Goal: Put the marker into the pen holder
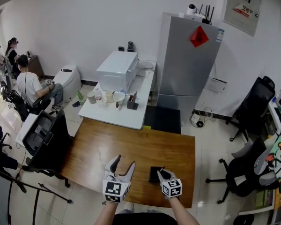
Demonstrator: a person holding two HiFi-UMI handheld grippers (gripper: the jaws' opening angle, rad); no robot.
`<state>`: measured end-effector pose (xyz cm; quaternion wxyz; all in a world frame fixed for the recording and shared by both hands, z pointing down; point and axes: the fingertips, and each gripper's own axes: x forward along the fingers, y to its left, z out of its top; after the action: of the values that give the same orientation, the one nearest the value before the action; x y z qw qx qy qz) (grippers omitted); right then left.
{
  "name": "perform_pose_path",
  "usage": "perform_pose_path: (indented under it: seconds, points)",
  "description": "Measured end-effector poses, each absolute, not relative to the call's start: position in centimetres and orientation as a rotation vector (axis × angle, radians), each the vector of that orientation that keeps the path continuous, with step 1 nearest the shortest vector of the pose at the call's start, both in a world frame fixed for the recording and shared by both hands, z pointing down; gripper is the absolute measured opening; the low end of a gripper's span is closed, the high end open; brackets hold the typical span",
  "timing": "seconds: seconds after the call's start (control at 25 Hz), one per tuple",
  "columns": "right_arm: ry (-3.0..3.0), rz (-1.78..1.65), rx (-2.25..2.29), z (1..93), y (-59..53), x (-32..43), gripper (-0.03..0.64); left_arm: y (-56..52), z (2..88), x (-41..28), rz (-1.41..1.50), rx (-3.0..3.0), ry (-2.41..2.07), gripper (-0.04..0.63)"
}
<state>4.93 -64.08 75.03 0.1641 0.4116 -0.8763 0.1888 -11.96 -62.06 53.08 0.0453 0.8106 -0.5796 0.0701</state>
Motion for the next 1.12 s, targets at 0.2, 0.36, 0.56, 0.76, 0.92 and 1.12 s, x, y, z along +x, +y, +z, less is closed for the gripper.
perform_pose_path:
  seconds: [0.2,0.36,0.56,0.76,0.92,1.12]
  points:
    - [-2.461,0.510,1.172,76.2,-64.0,4.4,0.049,-61.9,52.9,-13.2,0.214,2.449,-1.806,0.262]
    - [-2.441,0.536,1.220,76.5,-63.6,4.8,0.049,-61.3,53.1,-14.1,0.217,2.429,-1.817,0.262]
    - [-2.429,0.543,1.229,76.6,-63.9,4.3,0.049,-61.2,53.4,-15.1,0.217,2.413,-1.833,0.262]
    - [-2.435,0.553,1.241,76.5,-63.8,4.3,0.049,-61.1,53.8,-14.6,0.227,2.426,-1.810,0.262]
    - [-2.455,0.549,1.232,76.0,-63.7,3.8,0.049,-61.2,53.3,-14.4,0.226,2.429,-1.799,0.262]
    - [-2.483,0.546,1.241,74.4,-63.7,3.8,0.049,-61.3,53.4,-13.7,0.233,2.448,-1.777,0.262]
